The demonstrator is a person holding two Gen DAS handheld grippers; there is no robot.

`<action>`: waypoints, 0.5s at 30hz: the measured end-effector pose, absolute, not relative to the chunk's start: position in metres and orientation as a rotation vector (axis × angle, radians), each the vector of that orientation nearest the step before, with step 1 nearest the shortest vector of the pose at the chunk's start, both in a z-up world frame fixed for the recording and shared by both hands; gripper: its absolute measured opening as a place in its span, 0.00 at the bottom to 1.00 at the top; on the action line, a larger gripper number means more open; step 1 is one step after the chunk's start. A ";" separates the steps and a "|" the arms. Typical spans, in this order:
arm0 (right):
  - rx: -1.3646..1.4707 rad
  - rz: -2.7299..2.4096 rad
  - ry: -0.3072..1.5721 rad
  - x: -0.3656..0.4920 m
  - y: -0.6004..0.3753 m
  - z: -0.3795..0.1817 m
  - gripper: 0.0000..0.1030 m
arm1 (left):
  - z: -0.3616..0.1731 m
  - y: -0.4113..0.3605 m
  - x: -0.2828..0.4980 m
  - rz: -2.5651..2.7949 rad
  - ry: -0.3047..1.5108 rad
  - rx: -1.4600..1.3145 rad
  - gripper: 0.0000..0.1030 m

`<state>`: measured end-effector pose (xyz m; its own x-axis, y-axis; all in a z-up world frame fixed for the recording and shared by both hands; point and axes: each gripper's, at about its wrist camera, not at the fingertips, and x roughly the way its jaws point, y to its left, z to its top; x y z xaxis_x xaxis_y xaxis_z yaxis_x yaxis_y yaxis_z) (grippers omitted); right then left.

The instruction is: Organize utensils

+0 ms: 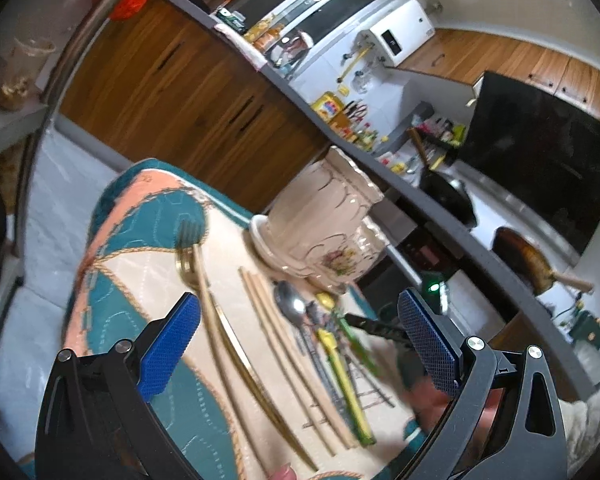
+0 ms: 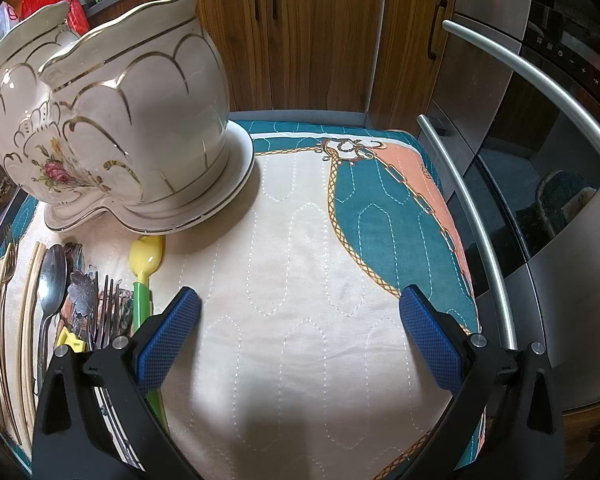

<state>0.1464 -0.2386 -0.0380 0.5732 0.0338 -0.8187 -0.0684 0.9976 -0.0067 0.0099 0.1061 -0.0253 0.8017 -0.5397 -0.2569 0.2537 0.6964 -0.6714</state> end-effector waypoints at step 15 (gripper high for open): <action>-0.039 0.060 0.959 0.147 -0.239 -0.038 0.96 | 0.045 0.028 -0.012 0.031 0.597 -0.074 0.95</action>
